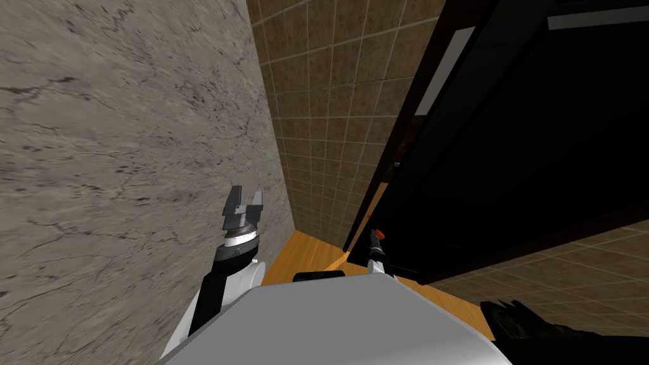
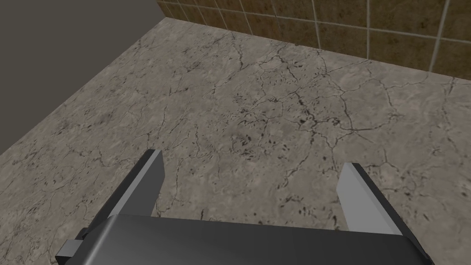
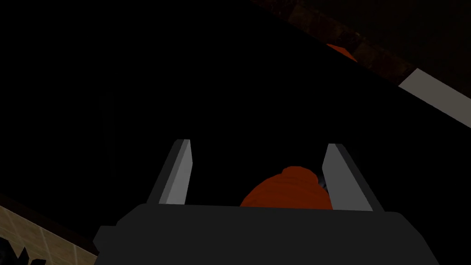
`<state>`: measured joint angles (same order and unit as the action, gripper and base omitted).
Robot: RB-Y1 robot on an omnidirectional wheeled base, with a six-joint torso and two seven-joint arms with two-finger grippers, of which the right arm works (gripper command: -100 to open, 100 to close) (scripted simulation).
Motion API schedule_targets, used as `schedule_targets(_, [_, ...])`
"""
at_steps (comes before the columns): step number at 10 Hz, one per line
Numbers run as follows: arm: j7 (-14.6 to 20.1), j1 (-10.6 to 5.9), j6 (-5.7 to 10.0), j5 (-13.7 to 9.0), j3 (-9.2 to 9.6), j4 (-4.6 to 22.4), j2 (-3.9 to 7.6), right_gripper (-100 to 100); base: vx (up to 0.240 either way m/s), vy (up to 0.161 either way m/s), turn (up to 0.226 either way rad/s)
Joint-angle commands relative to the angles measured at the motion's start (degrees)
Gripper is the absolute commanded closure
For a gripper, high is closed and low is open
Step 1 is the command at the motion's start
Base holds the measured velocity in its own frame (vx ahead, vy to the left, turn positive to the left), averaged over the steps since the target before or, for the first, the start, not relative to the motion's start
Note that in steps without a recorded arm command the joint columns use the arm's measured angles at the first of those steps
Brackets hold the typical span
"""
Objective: Pull the door open
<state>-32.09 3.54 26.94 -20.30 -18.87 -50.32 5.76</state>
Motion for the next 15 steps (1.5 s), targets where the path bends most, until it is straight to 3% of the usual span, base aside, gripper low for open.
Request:
schedule_targets(1, [2.9, 0.98, 0.44, -0.8, -0.91, 0.7, 1.42, 100, -0.042, -0.006, 0.079])
schedule_targets(6, [8.2, 1.12, 1.26, -1.4, -0.38, 0.7, 1.72, 100, -0.04, -0.017, 0.065])
schedule_targets(8, [12.1, 1.26, 2.13, -2.1, 0.18, 0.8, 2.04, 100, -0.047, -0.008, 0.092])
schedule_targets(10, [13.0, 1.26, 2.13, -2.1, 0.18, 0.8, 2.04, 100, -0.031, -0.023, 0.035])
schedule_targets(12, [16.9, 1.41, 3.0, -2.7, 0.74, 0.9, 2.35, 100, -0.072, -0.028, 0.1])
schedule_targets(15, [17.7, 1.41, 3.0, -2.7, 0.74, 0.9, 2.35, 100, -0.026, 0.002, 0.018])
